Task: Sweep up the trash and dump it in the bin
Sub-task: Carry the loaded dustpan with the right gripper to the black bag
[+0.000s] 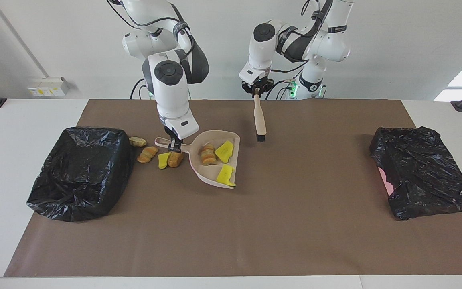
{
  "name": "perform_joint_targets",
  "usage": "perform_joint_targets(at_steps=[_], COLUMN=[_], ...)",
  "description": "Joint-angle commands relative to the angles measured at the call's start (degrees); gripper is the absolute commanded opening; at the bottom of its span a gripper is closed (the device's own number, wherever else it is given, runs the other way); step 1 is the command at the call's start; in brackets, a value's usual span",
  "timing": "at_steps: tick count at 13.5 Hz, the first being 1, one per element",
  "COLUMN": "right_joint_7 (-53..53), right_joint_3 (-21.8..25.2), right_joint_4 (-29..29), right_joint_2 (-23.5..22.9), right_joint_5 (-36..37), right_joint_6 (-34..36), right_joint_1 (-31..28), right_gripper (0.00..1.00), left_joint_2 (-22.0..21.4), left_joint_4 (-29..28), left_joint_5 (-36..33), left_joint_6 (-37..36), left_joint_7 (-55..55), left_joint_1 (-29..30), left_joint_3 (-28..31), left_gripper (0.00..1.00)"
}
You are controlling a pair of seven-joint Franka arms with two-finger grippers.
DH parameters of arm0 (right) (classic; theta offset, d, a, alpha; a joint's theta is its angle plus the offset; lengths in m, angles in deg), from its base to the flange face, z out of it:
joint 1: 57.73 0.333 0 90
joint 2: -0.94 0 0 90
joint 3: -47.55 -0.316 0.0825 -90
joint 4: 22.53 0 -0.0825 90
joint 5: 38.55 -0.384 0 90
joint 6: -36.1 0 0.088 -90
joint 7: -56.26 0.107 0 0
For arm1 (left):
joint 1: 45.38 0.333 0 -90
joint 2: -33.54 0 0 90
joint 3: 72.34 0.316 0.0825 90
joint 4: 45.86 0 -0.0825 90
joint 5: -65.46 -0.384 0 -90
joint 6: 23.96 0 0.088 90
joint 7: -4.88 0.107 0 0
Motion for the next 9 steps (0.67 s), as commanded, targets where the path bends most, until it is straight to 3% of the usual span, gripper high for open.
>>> perform_joint_targets(at_steps=[1, 6, 8, 9], right_joint_7=[-7.05, -19.36, -28.13, -32.70], right_joint_3=[-0.35, 0.08, 0.09, 0.09], right_joint_4=[3.77, 8.95, 9.67, 9.67], right_joint_2=[0.33, 0.59, 0.59, 0.59], right_joint_5=[-2.44, -2.53, -1.83, -2.00], right_joint_6=[4.81, 12.36, 13.70, 13.79], right_joint_1=[-3.13, -11.47, -17.26, -20.25], right_gripper=[0.00, 0.00, 0.00, 0.00], left_joint_2=[5.87, 7.91, 8.71, 8.79], left_joint_4=[-0.24, 0.11, 0.38, 0.46], left_joint_5=[2.33, 2.42, 2.42, 2.42], left_joint_6=[8.60, 9.86, 10.74, 11.01], left_joint_7=[-3.61, -2.84, -2.84, -2.84], left_joint_1=[-4.18, -6.55, -6.30, -6.12], left_joint_3=[0.99, 0.99, 0.99, 1.08], left_gripper=[0.00, 0.00, 0.00, 0.12])
